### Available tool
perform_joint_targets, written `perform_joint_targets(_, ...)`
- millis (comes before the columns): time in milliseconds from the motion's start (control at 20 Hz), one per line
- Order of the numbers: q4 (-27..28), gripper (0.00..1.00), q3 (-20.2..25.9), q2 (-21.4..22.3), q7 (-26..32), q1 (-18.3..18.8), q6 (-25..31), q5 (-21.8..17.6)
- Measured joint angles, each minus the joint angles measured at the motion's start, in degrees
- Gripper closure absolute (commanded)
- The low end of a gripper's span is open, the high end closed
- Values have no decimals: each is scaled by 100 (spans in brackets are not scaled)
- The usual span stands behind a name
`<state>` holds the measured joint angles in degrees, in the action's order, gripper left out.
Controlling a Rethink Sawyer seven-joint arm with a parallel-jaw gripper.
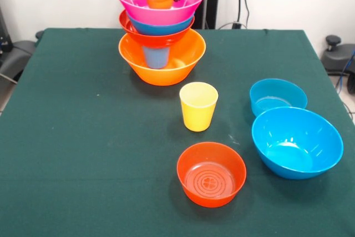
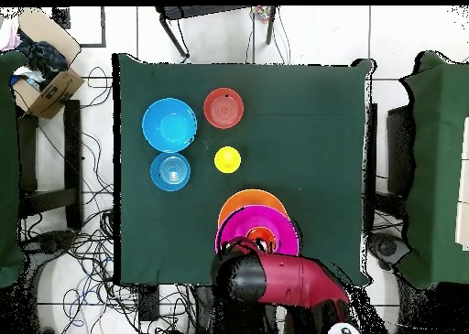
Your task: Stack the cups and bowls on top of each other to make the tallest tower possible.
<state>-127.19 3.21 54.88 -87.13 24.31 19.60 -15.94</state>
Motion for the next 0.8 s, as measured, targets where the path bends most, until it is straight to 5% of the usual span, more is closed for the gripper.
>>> perform_joint_targets(400,0,100,0,-1,0,21,0,0)
perform_joint_targets(450,0,0,1,0,0,22,0,0)
perform_joint_targets(800,-39,0,8,8,0,96,0,0)
